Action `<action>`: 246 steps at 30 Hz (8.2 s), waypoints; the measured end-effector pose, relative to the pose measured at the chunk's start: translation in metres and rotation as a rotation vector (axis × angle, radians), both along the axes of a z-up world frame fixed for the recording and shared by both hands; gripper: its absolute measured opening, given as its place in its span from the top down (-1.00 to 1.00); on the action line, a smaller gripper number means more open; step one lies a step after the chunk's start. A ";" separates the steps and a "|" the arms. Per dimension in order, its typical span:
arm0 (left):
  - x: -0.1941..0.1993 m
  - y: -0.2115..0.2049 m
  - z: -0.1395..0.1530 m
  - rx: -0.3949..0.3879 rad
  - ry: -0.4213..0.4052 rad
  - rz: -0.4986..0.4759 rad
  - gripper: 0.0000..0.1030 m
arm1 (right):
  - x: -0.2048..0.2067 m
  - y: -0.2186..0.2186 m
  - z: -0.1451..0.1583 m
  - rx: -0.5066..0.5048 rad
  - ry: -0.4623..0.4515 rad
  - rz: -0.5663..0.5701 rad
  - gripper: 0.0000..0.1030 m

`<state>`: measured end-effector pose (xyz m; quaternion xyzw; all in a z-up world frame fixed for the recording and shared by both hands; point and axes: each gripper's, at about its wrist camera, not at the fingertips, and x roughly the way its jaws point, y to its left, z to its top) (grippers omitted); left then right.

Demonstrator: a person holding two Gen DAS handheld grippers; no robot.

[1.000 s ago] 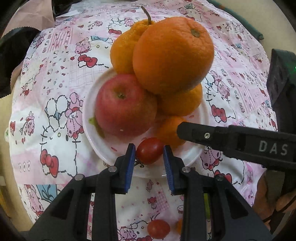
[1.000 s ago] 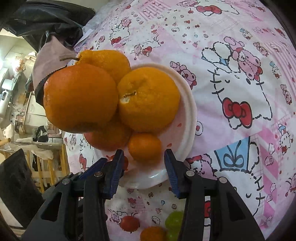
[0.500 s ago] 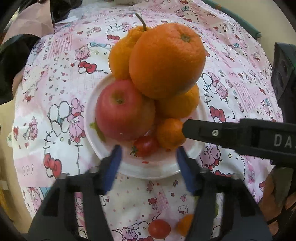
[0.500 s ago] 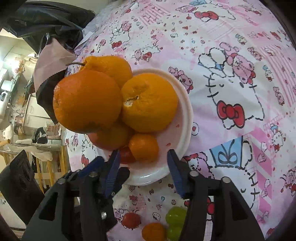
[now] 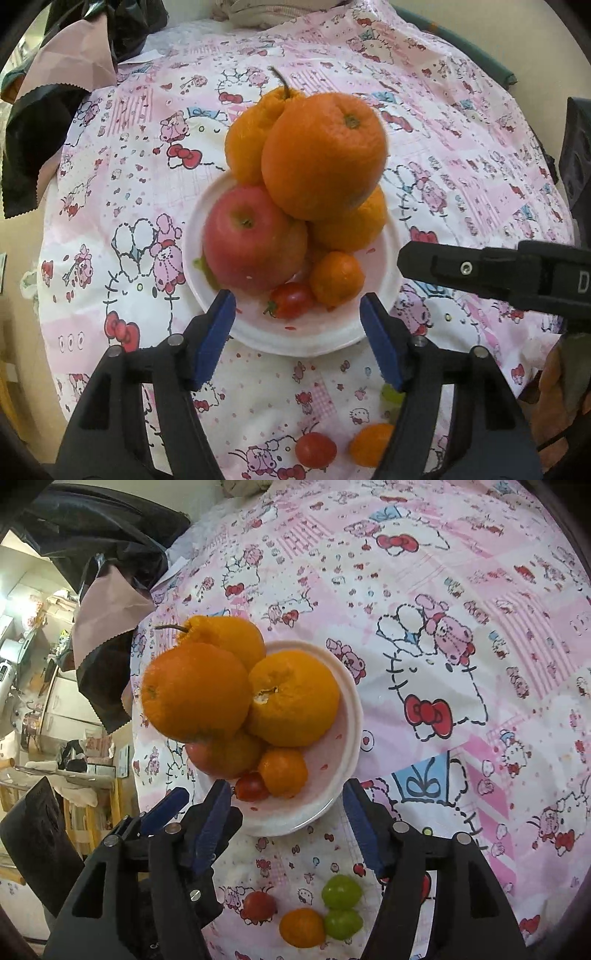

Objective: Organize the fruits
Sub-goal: 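Place the tomato on the plate with the left gripper while the right places the mandarin, then grasp the second cherry tomato with the left gripper while the right grasps a green lime, then place the tomato on the plate with the left gripper while the right places the lime, then grasp the last mandarin with the left gripper while the right grasps the last lime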

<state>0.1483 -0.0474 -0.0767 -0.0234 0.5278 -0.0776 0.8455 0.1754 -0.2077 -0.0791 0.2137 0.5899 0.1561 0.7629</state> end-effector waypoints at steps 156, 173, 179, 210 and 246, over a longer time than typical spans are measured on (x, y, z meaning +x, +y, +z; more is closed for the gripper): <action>0.019 0.006 -0.023 -0.077 0.148 0.074 0.47 | 0.021 -0.012 -0.040 0.178 0.083 -0.039 0.36; 0.020 -0.002 -0.030 -0.040 0.151 0.039 0.43 | 0.024 -0.009 -0.048 0.085 0.087 -0.043 0.30; 0.018 -0.002 -0.023 -0.020 0.125 0.042 -0.43 | 0.022 -0.014 -0.042 0.099 0.083 -0.066 -0.21; -0.030 0.003 0.026 0.022 0.034 0.030 -0.51 | -0.024 -0.029 0.033 0.021 -0.034 -0.074 -0.50; -0.099 -0.045 -0.035 0.069 0.255 -0.199 -0.51 | -0.083 -0.071 0.006 0.045 0.091 -0.234 -0.51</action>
